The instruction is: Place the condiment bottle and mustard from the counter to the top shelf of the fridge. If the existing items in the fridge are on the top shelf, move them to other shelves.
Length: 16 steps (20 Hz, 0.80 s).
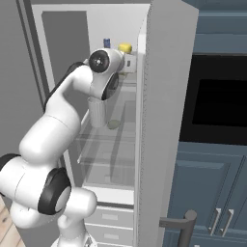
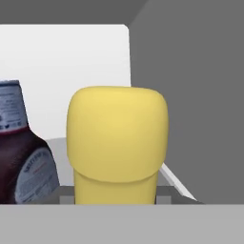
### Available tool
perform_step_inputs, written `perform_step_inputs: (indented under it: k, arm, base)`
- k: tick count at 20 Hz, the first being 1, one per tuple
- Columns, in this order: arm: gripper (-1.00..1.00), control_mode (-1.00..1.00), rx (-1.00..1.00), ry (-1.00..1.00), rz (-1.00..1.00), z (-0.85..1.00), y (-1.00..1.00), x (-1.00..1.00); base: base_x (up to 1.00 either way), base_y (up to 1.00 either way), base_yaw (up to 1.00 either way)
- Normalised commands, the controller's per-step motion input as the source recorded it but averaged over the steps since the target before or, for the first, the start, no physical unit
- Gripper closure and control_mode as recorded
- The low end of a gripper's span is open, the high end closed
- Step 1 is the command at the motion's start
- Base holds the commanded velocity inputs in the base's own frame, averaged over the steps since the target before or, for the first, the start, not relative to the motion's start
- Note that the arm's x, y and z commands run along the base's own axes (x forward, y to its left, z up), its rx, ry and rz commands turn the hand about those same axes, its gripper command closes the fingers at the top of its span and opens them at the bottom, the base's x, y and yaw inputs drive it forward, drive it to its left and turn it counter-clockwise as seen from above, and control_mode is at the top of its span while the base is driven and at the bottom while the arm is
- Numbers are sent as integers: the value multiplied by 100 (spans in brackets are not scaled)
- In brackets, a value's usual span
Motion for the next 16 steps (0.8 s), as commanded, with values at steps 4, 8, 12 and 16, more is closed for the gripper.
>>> perform_step_inputs:
  k: [4,8,12,16]
  arm:
    - [100,-100,0,0,1,-31,0,9]
    - [100,-100,0,0,3,-33,0,0]
    - [100,-100,-3,-3,2,-39,0,3]
    - [100,-100,-2,0,3,-33,0,8]
  base:
    - [0,0,0]
    - [0,0,0]
    - [0,0,0]
    - [0,0,0]
